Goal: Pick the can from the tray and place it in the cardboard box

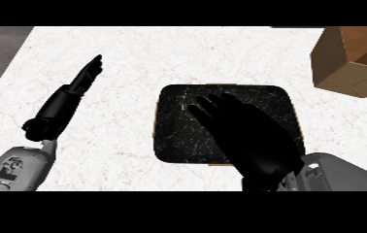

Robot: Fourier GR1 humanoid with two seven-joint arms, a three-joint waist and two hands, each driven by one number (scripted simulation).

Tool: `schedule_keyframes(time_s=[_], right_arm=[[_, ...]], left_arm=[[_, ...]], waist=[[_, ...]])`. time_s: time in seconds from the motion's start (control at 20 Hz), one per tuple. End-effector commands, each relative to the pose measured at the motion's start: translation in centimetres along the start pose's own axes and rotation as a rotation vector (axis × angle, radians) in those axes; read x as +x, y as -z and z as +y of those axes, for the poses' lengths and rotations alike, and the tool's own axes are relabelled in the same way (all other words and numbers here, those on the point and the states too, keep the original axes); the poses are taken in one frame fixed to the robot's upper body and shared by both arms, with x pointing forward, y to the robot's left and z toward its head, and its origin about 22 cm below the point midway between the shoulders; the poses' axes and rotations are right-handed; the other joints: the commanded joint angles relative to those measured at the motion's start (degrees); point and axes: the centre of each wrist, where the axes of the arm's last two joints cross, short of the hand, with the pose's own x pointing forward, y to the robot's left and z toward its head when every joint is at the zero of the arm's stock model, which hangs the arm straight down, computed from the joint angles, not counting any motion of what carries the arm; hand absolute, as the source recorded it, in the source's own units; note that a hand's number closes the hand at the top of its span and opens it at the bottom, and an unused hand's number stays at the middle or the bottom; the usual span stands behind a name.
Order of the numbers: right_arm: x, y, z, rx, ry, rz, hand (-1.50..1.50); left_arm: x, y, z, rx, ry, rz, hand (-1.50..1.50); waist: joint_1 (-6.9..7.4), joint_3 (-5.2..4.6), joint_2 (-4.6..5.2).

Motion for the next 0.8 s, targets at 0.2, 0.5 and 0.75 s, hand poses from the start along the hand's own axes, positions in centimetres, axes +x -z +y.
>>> schedule_keyframes(time_s=[0.2,0.5,0.75], right_arm=[[1.0,0.7,1.3,-0.018,-0.064,0.093,-1.50],[-0.1,3.4,3.3,0.008,-0.105,0.135,-1.50],[-1.1,2.9,4.9,0.014,-0.117,0.168,-1.50]], left_arm=[[0.2,0.5,-0.8,0.018,0.011,0.005,0.00],[0.3,0.2,0.3,0.000,-0.013,0.004,0.00],[-0.5,-0.1,0.0,0.016,-0.008,0.004,0.00]], waist=[[-0.25,0.04,0.03],[0.01,0.06,0.13],[-0.27,0.06,0.08]])
